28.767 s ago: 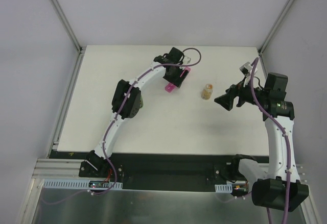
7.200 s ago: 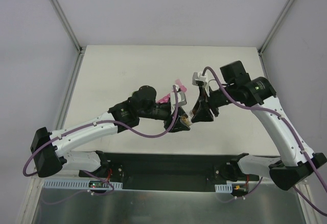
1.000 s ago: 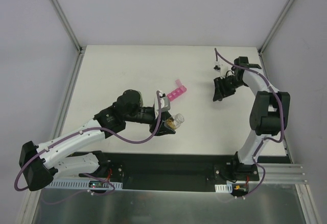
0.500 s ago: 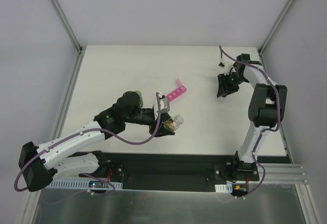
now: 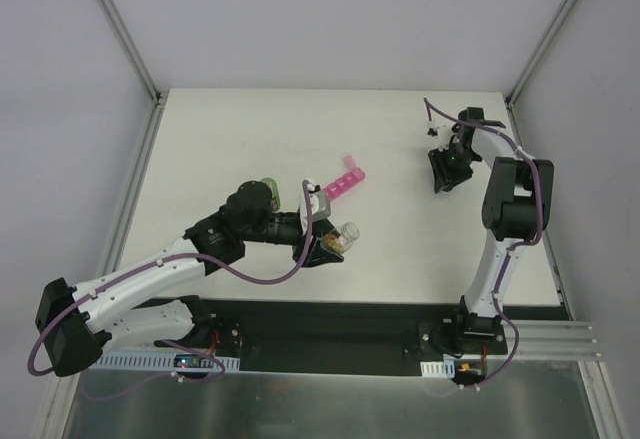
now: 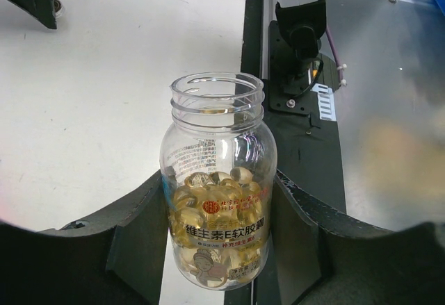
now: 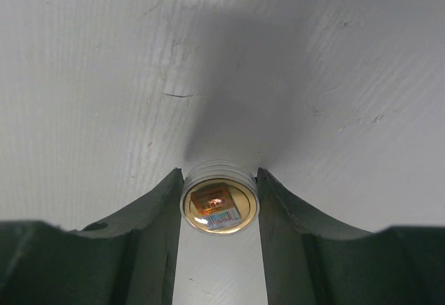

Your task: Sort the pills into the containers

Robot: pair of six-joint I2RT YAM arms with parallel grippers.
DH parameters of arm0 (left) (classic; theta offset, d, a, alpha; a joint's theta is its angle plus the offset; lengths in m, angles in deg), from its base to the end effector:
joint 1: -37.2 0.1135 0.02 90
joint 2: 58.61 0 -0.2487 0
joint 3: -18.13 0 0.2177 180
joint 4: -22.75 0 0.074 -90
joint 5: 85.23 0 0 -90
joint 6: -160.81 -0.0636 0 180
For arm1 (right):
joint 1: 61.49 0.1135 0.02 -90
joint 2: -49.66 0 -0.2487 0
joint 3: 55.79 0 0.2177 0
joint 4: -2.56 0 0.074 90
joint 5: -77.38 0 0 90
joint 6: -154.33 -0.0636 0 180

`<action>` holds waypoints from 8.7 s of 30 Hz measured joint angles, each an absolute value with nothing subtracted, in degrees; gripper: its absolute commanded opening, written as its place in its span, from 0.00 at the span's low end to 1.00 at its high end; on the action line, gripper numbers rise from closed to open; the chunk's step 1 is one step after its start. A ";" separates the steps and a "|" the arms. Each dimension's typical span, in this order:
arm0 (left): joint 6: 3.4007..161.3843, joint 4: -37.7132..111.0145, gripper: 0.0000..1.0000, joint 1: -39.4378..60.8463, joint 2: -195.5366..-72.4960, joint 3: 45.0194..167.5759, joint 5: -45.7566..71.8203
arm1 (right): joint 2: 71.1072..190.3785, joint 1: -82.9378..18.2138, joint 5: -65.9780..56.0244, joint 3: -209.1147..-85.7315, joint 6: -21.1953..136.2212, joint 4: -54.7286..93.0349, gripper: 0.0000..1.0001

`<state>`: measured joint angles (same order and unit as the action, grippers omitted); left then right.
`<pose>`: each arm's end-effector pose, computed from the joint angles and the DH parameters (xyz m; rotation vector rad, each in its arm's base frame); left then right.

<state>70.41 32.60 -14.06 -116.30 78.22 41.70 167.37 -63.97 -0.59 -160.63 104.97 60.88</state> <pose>0.1131 -0.2020 0.3166 1.2259 1.3536 -1.1890 0.3920 -0.0037 0.1563 -0.9473 2.5914 0.1024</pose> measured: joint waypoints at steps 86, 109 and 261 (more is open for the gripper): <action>85.77 -4.56 0.02 -14.21 -125.96 78.88 26.64 | 120.40 -37.11 53.71 -144.87 73.23 33.63 0.50; 87.61 -1.36 0.65 -14.24 -123.60 77.77 25.70 | 120.42 -36.30 52.05 -145.50 79.70 38.00 0.31; 87.35 20.95 0.89 -8.07 -105.42 69.07 22.22 | 142.96 -40.28 17.47 -115.54 91.51 -5.76 0.44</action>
